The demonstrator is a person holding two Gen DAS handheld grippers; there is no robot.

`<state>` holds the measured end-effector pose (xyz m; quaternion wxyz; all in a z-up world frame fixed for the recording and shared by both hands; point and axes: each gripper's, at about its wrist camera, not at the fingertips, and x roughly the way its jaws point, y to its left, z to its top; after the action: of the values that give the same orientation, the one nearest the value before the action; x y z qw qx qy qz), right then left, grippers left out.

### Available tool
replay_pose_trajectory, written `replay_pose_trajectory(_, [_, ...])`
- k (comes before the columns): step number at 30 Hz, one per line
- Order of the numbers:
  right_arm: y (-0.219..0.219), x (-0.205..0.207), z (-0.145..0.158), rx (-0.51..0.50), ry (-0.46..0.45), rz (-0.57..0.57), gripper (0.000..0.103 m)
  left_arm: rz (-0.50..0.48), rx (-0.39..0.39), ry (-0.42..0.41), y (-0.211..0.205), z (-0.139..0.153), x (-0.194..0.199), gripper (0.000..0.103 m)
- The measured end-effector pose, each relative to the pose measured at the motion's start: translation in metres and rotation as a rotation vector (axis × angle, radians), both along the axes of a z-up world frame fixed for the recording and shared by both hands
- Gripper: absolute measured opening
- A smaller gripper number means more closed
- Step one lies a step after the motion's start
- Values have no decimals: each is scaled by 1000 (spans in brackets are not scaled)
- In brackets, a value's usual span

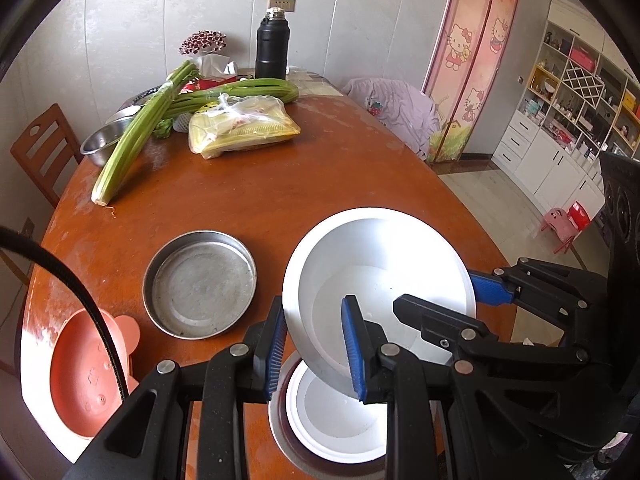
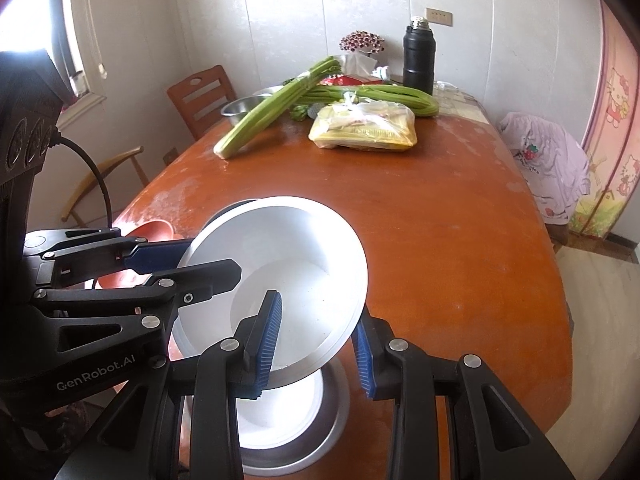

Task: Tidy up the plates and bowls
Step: 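Lift the smaller bowl and carry it over the stacked bowls, then lower the smaller bowl into the large white bowl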

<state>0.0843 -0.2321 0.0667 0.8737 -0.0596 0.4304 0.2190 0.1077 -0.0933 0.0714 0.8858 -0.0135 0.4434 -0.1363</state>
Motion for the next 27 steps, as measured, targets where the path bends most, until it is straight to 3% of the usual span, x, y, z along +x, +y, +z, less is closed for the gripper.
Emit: replay_pose_trajectory(27, [14, -31, -11, -22, 14, 41, 37, 19, -15, 15, 17, -16, -35, 27])
